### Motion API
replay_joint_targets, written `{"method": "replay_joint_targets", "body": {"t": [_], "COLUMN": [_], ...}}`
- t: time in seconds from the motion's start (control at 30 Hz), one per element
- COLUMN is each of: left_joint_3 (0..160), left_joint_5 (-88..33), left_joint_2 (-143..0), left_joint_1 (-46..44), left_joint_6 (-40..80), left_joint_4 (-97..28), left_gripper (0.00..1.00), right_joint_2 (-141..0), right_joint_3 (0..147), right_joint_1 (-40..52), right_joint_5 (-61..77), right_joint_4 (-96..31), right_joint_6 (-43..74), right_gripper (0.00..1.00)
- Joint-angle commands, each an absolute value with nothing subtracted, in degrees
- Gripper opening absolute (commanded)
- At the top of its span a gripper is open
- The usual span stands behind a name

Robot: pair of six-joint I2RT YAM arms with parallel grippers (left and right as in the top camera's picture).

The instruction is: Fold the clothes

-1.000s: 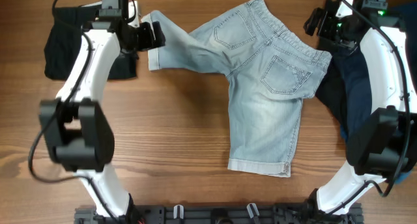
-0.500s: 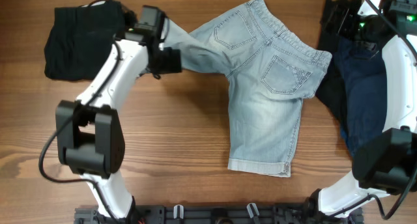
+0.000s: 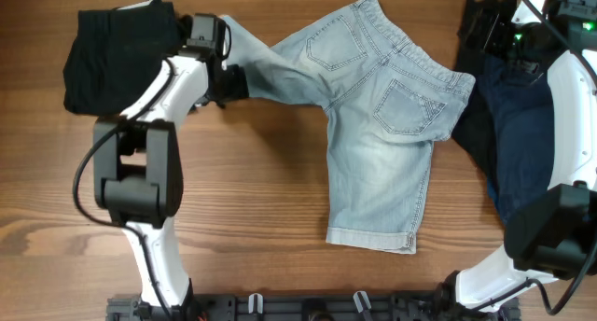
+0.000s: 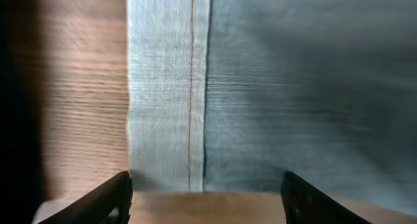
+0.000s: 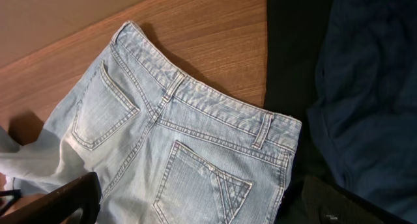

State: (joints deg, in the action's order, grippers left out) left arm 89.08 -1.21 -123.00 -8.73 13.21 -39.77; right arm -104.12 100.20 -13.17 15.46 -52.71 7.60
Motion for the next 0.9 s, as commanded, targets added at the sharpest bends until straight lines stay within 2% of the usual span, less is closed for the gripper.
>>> {"method": "replay_joint_targets", "body": {"t": [0.0, 0.1, 0.17, 0.2, 0.3, 0.57, 0.67, 0.87], "left_joint_3": [89.1, 89.1, 89.1, 89.1, 89.1, 89.1, 89.1, 89.2], "left_joint_5": [-2.1, -2.1, -2.1, -2.1, -2.1, -2.0, -1.8, -2.4], "left_joint_2": [-125.0, -126.0, -126.3, -126.3, -126.3, -124.5, -123.6, -123.5], "left_joint_1": [-8.9, -8.9, -8.9, -8.9, -8.9, -8.6, -8.1, -5.8], "left_joint_6": [14.2, 14.2, 14.4, 14.4, 16.3, 20.7, 21.9, 23.2], "left_joint_4": [-38.4, -36.8, -36.4, -36.7, -40.0, -53.8, -56.8, -63.7], "left_gripper": [0.76, 0.77, 0.68, 0.55, 0.04, 0.04, 0.07, 0.04], "right_joint_2": [-103.3, -103.3, -103.3, -103.3, -103.3, -103.3, -103.3, -103.3], "right_joint_3": [100.2, 100.2, 100.2, 100.2, 100.2, 100.2, 100.2, 100.2], "right_joint_1": [-12.9, -12.9, -12.9, -12.9, -12.9, -12.9, -12.9, -12.9], "right_joint_5": [16.6, 16.6, 16.6, 16.6, 16.6, 16.6, 16.6, 16.6], "right_joint_4": [-53.2, -53.5, -53.6, -53.6, -53.8, -53.5, -53.4, -53.6], "right_joint_6": [6.7, 6.3, 6.1, 6.0, 6.0, 6.0, 6.0, 5.9], "right_gripper": [1.00, 1.00, 1.00, 1.00, 1.00, 1.00, 1.00, 1.00]}}
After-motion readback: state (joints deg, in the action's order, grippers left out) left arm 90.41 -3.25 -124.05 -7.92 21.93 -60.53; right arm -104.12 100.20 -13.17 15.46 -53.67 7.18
